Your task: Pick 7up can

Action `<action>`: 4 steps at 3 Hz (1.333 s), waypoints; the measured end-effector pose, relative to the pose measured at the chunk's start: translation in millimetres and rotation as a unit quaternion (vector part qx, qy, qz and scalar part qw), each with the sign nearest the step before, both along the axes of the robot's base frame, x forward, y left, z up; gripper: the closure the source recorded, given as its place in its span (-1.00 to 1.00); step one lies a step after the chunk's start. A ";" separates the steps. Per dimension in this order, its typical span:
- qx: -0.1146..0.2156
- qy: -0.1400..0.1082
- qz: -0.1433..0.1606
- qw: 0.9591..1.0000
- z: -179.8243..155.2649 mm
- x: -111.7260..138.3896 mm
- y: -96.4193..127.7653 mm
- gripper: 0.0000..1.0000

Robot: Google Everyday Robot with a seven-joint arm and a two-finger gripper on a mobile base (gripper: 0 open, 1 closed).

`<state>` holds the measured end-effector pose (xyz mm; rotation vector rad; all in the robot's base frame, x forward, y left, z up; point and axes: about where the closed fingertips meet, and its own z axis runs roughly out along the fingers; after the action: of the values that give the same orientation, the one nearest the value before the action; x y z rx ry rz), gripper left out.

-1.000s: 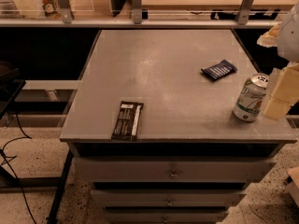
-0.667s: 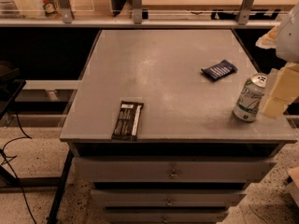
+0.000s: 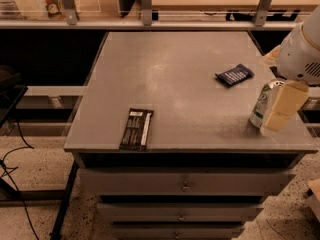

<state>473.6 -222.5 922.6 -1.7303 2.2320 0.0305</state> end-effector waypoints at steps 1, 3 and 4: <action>0.006 0.004 -0.007 1.000 -14.4 9.4 -4.8 -1.00; 0.013 0.004 -0.024 1.000 -28.7 25.4 -18.8 -1.00; 0.013 0.010 -0.035 0.999 -36.6 32.5 -24.9 -1.00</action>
Offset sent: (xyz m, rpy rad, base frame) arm 0.0300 -0.0242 -0.0303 0.0280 -0.0006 -0.0534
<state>506.1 -247.4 886.1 -1.6443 2.2944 0.0595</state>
